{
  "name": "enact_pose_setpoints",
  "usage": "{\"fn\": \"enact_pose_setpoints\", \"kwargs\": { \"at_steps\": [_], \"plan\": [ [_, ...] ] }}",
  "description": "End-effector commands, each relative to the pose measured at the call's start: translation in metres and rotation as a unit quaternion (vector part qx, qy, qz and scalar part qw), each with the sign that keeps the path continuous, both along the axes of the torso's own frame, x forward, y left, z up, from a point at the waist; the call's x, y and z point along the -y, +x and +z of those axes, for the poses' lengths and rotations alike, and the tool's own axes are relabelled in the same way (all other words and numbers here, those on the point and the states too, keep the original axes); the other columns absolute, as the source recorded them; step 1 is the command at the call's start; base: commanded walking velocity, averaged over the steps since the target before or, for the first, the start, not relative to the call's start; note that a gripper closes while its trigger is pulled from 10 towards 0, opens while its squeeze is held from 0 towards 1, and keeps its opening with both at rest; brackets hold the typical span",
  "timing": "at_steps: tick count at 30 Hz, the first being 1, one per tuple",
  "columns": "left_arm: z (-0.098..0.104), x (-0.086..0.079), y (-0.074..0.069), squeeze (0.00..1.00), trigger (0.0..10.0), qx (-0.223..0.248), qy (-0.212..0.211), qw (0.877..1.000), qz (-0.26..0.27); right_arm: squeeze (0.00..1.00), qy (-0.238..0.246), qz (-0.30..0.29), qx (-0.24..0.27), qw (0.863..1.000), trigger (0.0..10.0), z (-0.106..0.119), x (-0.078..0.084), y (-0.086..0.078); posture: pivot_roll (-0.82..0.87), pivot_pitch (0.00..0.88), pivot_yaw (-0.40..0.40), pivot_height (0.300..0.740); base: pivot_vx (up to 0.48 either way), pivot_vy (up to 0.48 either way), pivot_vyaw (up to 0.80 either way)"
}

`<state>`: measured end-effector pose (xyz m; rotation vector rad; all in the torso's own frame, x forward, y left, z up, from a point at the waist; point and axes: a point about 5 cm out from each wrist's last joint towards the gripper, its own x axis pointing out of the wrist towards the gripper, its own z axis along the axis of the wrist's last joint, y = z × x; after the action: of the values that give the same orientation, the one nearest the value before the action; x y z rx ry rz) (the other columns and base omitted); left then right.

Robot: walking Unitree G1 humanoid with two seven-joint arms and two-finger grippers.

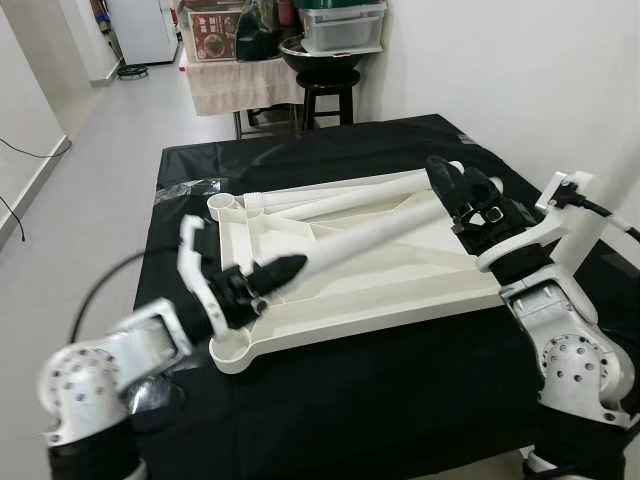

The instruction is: Building children table

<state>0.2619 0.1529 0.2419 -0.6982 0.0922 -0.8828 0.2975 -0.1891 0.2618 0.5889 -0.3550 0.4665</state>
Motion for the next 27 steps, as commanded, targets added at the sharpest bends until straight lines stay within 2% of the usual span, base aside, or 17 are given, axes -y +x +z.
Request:
{"fn": "enact_pose_setpoints", "kwargs": {
  "at_steps": [1,5,6,7,10,11,12,15,17,19,21,22,23,26,27],
  "plan": [
    [0.011,-0.005,-0.004,0.0,0.0,0.035,-0.005,0.999,-0.003,0.0,0.013,0.017,0.014,1.0,10.0,0.006,-0.003,-0.003,-0.04,0.04,-0.003,0.74,0.0,0.0,0.0],
    [0.013,-0.007,-0.005,0.0,0.0,0.042,-0.011,0.999,-0.002,0.0,0.028,0.022,0.012,0.999,10.0,0.006,-0.003,-0.003,-0.04,0.04,-0.006,0.74,0.0,0.0,0.0],
    [0.013,-0.008,-0.005,0.0,0.0,0.049,-0.019,0.999,-0.003,0.0,0.054,0.036,0.006,0.998,10.0,0.004,-0.003,-0.003,-0.04,0.037,-0.007,0.74,0.0,0.0,0.0],
    [0.013,-0.008,-0.005,0.0,0.0,0.049,-0.019,0.999,-0.003,0.0,0.054,0.036,0.006,0.998,10.0,0.004,-0.003,-0.003,-0.04,0.037,-0.007,0.74,0.0,0.0,0.0],
    [0.017,-0.008,-0.011,0.0,0.0,0.078,-0.061,0.995,-0.023,0.0,0.085,0.094,-0.002,0.992,10.0,-0.004,-0.008,-0.009,-0.05,0.034,-0.011,0.74,0.0,0.0,0.0],
    [0.021,-0.008,-0.017,0.0,0.0,0.104,-0.089,0.989,-0.048,0.0,0.081,0.124,-0.004,0.989,10.0,-0.01,-0.013,-0.013,-0.05,0.033,-0.012,0.74,0.0,0.0,0.0],
    [0.021,-0.008,-0.017,0.0,0.0,0.104,-0.089,0.989,-0.048,0.0,0.081,0.124,-0.004,0.989,10.0,-0.01,-0.013,-0.013,-0.05,0.033,-0.012,0.74,0.0,0.0,0.0],
    [0.026,-0.008,-0.028,0.0,0.0,0.148,-0.123,0.977,-0.089,0.0,0.07,0.179,-0.014,0.981,10.0,-0.021,-0.026,-0.017,-0.04,0.028,-0.018,0.74,0.0,0.0,0.0],
    [0.026,-0.008,-0.028,0.0,0.0,0.148,-0.123,0.977,-0.089,0.0,0.07,0.179,-0.014,0.981,10.0,-0.021,-0.026,-0.017,-0.04,0.028,-0.018,0.74,0.0,0.0,0.0],
    [0.028,-0.009,-0.031,0.0,0.0,0.161,-0.137,0.972,-0.101,0.0,0.07,0.208,-0.013,0.976,10.0,-0.022,-0.037,-0.018,-0.04,0.024,-0.023,0.74,0.0,0.0,0.0],
    [0.028,-0.009,-0.031,0.0,0.0,0.163,-0.141,0.971,-0.103,0.0,0.07,0.214,-0.011,0.974,10.0,-0.022,-0.039,-0.018,-0.04,0.024,-0.023,0.74,0.0,0.0,0.0],
    [0.027,-0.008,-0.031,0.0,0.0,0.16,-0.143,0.971,-0.105,0.0,0.073,0.238,0.01,0.969,10.0,-0.014,-0.045,-0.021,-0.04,0.021,-0.024,0.74,0.0,0.0,0.0],
    [0.027,-0.008,-0.031,0.0,0.0,0.16,-0.143,0.971,-0.105,0.0,0.073,0.238,0.01,0.969,10.0,-0.014,-0.045,-0.021,-0.04,0.021,-0.024,0.74,0.0,0.0,0.0],
    [0.021,-0.005,-0.029,0.0,0.0,0.15,-0.148,0.972,-0.104,0.0,0.089,0.304,0.064,0.947,10.0,0.004,-0.054,-0.032,-0.04,0.017,-0.027,0.74,0.0,0.0,0.0],
    [0.021,-0.005,-0.029,0.0,0.0,0.15,-0.148,0.972,-0.104,0.0,0.089,0.304,0.064,0.947,10.0,0.004,-0.054,-0.032,-0.04,0.017,-0.027,0.74,0.0,0.0,0.0]
  ]
}}
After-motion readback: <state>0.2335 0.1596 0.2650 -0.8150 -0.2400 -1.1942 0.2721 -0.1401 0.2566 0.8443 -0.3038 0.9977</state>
